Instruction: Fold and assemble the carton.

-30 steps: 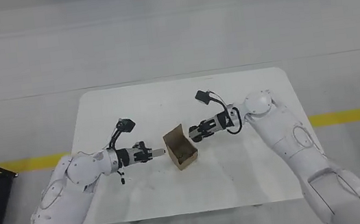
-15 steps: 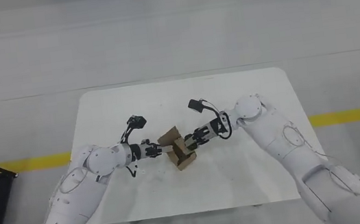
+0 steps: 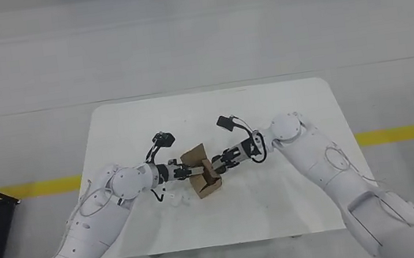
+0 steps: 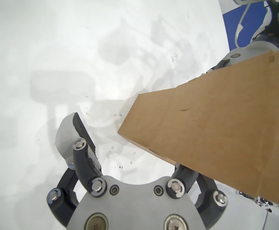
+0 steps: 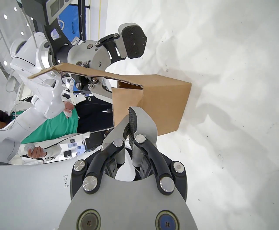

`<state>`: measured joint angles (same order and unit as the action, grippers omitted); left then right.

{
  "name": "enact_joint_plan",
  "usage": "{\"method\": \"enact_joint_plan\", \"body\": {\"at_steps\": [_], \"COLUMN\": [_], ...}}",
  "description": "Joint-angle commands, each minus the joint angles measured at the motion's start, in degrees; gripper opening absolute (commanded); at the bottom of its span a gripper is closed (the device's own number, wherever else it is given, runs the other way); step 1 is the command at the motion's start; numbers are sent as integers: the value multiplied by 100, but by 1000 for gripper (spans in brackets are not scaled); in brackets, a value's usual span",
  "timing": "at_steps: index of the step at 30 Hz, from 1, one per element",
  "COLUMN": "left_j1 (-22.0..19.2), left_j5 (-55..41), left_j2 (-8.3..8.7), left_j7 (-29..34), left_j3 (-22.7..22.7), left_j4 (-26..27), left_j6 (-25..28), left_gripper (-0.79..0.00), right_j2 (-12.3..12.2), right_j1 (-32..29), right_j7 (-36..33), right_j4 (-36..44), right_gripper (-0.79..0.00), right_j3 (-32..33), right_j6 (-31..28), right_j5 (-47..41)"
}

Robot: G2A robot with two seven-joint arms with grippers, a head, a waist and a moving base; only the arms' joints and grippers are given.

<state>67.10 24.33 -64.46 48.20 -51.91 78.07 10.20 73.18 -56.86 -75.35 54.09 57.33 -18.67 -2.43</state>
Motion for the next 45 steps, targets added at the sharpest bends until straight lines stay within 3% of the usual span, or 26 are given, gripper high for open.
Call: {"method": "enact_joint_plan", "body": {"at_steps": [1,10,17,30,37,45], "left_j1": [3,4,15,57,60,176], "left_j5": [34,114,117,42,28,-257], "left_j2": [1,0,5,30,35,80], "left_j7": [8,-1,-5,18,36,-19], "left_j3": [9,24,7,-84,-99,-290], "left_j4": [-1,-4,-38,-55,-48,38], "left_j6": [11,31,98,192,205,492], "left_gripper": [0,0,0,0,0,0], "right_j2": [-14,-48,-60,-118,-101,-91], "right_j1": [-14,-52,-52,-105,-25,58], "right_j7": [55,129,194,222,345,458], "right_j4": [26,147,221,448,475,443], "right_gripper": [-653,-563,-566,-465,-471,-551], "right_j3": [3,-91,-191,-252,-417,-555], "right_j6": [59,223,323,333,601,787], "right_j5": [10,66,112,68,204,333]}}
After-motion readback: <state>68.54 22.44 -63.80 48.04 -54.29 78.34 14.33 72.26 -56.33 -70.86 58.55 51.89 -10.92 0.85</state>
